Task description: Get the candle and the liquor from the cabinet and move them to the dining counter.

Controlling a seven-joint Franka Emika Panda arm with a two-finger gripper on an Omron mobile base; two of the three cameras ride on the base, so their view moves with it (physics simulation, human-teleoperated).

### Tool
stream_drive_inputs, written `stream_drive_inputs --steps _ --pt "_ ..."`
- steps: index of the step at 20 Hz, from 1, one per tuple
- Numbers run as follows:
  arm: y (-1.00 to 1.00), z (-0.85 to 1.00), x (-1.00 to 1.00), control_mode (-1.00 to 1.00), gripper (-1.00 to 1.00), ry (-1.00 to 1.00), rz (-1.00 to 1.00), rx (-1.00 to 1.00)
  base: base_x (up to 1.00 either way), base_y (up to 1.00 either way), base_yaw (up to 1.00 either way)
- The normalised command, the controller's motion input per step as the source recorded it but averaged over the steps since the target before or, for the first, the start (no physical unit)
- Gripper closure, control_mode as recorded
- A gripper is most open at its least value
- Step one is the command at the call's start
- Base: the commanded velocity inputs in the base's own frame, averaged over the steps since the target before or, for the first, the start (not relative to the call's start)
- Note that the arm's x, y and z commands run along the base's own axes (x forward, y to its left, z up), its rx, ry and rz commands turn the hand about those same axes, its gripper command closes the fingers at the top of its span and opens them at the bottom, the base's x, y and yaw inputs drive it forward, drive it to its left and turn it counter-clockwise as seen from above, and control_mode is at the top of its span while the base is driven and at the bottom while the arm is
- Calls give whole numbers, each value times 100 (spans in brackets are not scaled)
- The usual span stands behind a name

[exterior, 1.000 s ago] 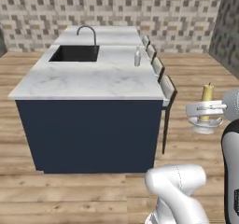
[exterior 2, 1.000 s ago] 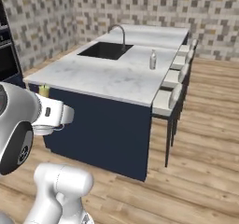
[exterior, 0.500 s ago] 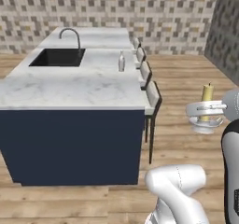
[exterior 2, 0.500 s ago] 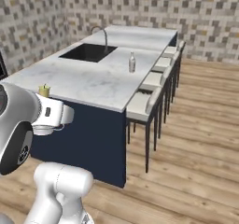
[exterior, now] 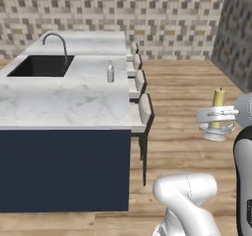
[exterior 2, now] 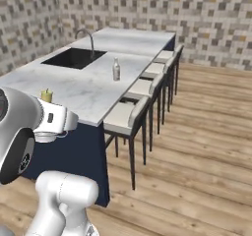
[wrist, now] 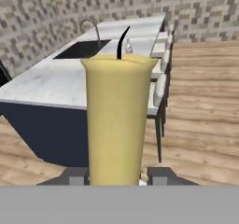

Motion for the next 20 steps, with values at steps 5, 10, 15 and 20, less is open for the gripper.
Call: stream_drive_inputs --steps 5,10,15,20 --pt "0 0 0 100 100 0 0 0 47 -66 0" --pt "0 0 0 100 100 0 0 0 49 -63 1" --pt "0 0 0 100 100 0 0 0 49 -62 2" --pt "0 0 0 100 100 0 0 0 49 -60 5"
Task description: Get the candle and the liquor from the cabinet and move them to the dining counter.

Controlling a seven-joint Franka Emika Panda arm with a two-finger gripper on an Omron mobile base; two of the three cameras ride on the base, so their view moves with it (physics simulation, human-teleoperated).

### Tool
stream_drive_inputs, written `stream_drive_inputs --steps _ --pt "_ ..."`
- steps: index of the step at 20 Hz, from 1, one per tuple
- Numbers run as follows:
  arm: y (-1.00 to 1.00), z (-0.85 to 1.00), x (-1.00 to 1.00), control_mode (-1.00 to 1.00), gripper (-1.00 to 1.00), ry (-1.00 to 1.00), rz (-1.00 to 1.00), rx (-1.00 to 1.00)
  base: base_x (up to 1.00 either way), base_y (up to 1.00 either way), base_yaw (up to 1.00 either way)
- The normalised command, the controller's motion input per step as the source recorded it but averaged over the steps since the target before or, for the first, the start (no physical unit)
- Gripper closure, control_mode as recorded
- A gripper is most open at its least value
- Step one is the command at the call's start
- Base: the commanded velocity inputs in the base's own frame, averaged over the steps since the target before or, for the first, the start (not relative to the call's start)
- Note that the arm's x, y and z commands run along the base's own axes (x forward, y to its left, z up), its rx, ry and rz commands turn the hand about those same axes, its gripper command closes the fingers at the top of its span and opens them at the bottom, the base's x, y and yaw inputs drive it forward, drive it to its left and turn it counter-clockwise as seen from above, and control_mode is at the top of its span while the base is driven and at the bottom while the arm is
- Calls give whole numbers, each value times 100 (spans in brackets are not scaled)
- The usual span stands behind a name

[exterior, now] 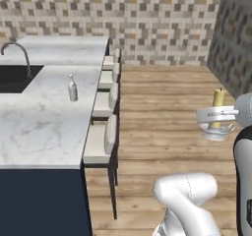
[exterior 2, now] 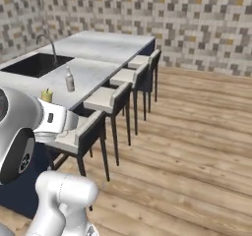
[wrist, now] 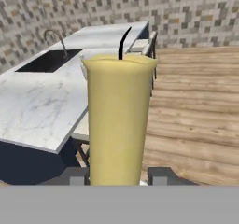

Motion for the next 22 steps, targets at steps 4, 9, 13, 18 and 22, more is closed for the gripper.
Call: stream_drive_inputs --steps 4,9,13,18,22 --pt "0 0 0 100 100 0 0 0 49 -59 6" --pt "0 0 0 100 100 0 0 0 49 -59 6" --pt "0 0 0 100 100 0 0 0 48 -58 7" --pt "0 0 0 100 100 0 0 0 48 -56 10" --pt "0 0 0 100 100 0 0 0 48 -51 17"
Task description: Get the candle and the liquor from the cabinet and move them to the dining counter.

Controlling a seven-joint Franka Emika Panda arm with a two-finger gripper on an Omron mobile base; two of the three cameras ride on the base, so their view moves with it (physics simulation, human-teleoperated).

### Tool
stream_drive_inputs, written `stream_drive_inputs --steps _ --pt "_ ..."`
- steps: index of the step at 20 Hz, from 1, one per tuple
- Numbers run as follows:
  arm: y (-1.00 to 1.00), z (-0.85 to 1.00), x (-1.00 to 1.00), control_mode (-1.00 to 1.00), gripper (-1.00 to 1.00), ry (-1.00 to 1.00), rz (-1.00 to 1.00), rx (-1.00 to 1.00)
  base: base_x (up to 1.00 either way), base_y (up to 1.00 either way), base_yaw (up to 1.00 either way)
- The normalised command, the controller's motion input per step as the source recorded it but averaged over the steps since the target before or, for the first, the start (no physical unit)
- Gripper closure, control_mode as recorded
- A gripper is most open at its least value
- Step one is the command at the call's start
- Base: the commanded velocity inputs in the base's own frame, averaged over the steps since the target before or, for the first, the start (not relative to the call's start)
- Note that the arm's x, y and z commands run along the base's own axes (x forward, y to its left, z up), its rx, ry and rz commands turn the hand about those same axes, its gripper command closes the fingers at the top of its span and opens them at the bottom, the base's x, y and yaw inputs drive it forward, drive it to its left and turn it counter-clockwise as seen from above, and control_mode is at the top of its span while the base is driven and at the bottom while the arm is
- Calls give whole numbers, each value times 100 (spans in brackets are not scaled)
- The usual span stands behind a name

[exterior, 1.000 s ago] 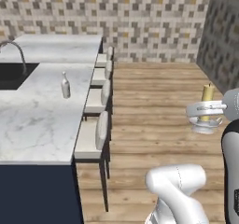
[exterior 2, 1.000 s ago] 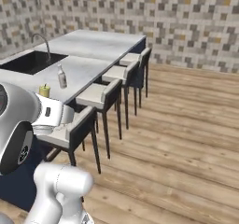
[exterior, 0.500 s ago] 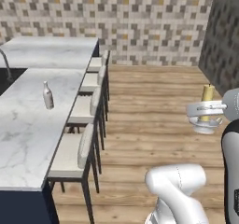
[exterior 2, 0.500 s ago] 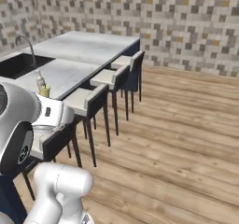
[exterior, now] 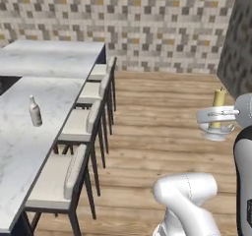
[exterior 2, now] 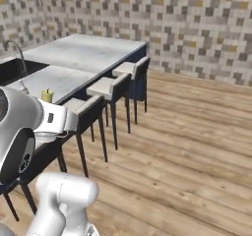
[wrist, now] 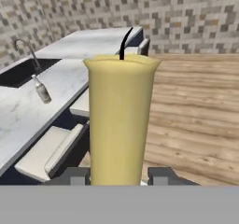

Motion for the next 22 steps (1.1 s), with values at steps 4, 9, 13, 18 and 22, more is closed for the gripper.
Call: stream_drive_inputs --steps 4,9,13,18,22 --pt "0 0 0 100 100 0 0 0 47 -47 23" --pt "0 0 0 100 100 0 0 0 48 -48 22" --pt "0 0 0 100 100 0 0 0 51 -52 14" --pt "0 0 0 100 100 0 0 0 52 -47 21" --pt "0 0 0 100 100 0 0 0 51 -35 40"
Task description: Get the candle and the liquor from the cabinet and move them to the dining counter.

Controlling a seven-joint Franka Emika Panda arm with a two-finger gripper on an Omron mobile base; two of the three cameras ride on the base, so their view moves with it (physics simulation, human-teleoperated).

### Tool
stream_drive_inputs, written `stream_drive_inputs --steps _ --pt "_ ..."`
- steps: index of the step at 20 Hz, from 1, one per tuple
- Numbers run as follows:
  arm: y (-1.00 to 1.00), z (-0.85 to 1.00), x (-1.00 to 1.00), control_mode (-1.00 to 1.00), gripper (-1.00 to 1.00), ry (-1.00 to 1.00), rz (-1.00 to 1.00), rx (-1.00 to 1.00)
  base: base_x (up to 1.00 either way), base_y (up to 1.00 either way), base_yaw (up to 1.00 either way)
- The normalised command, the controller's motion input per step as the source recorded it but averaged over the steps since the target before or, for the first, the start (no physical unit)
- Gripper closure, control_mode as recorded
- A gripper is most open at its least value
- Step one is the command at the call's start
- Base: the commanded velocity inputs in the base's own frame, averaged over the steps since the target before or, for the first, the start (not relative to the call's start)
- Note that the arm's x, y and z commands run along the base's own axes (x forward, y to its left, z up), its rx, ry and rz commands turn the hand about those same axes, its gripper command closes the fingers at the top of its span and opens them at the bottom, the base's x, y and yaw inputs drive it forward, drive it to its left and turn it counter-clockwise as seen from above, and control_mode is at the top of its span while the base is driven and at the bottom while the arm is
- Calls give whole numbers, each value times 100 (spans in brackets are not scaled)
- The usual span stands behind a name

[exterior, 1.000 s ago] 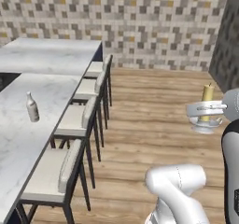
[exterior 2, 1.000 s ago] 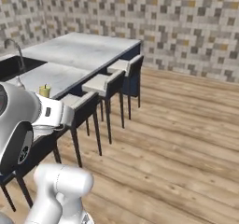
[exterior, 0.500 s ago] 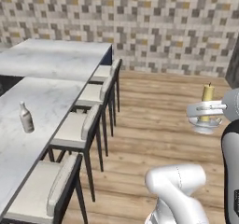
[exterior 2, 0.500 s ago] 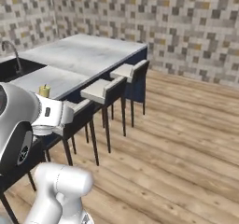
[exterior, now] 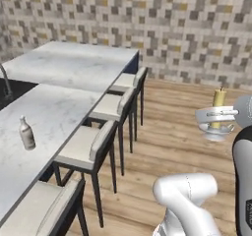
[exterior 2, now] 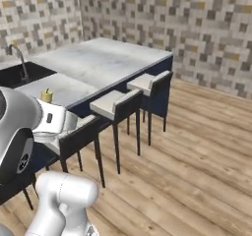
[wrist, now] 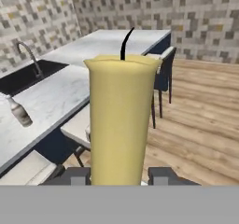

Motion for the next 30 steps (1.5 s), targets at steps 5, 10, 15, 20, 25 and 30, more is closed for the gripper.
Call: stream_drive_inputs --steps 5,10,15,20,25,30 --pt "0 0 0 100 100 0 0 0 49 -30 47" --pt "0 0 0 100 100 0 0 0 48 -29 48" --pt "0 0 0 100 100 0 0 0 44 -25 54" --pt "0 0 0 100 100 0 0 0 42 -20 58" --pt "0 0 0 100 100 0 0 0 41 -22 54" --pt "0 0 0 100 100 0 0 0 41 -31 41"
